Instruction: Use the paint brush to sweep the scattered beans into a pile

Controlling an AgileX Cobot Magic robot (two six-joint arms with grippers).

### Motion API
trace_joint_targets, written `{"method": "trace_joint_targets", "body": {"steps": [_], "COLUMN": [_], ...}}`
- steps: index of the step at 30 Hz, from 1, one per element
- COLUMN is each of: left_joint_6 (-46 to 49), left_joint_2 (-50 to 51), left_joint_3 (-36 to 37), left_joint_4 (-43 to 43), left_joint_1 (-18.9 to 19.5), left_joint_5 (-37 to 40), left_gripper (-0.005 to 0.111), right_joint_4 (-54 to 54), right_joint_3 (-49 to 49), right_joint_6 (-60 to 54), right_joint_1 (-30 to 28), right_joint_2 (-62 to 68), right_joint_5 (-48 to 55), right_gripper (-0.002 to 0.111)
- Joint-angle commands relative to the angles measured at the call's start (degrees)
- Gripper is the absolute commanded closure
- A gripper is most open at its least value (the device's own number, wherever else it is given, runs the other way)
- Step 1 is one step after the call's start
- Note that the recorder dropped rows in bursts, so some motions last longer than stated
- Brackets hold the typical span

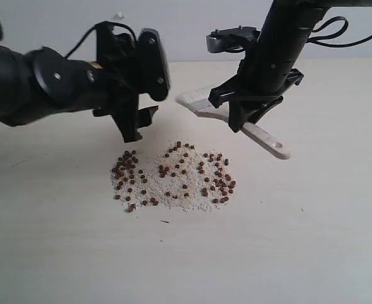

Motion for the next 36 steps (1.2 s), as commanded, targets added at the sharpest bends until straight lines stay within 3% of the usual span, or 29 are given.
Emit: {"method": "trace_joint_targets", "body": {"steps": [1, 6, 12, 16, 23, 36], "left_joint_6": [-4.60, -11.83, -14.54, -17.39, -17.39, -17.28], "left_joint_2": [3.53, 4.64, 4.64, 4.64, 4.94, 5.38], "left_joint_3": [-0.65, -0.65, -0.65, -0.65, -0.65, -0.65], "left_joint_4": [6.25, 10.23, 17.81, 26.39, 31.65, 40.33], "left_joint_1": [-3.31, -3.57, -3.68, -4.62, -6.97, -6.97], "left_joint_5": [-8.10, -9.37, -9.01, -10.14, -11.14, -12.59], "left_gripper": [0.031, 0.031, 0.031, 0.031, 0.031, 0.031], "right_joint_4": [2.83, 6.66, 20.09, 20.10, 19.92, 19.92], "right_joint_3": [0.07, 0.07, 0.07, 0.07, 0.07, 0.07], "right_joint_6": [-2.75, -3.96, -15.15, -16.23, -16.95, -16.95], "right_joint_1": [-0.28, -2.86, -7.55, -9.38, -10.52, -10.52], "right_joint_2": [-1.13, -1.59, -1.68, -1.58, -1.58, -1.58], "right_joint_5": [1.73, 3.07, 6.50, 6.50, 6.50, 6.50], "right_gripper": [0.108, 0.108, 0.108, 0.108, 0.108, 0.108]}}
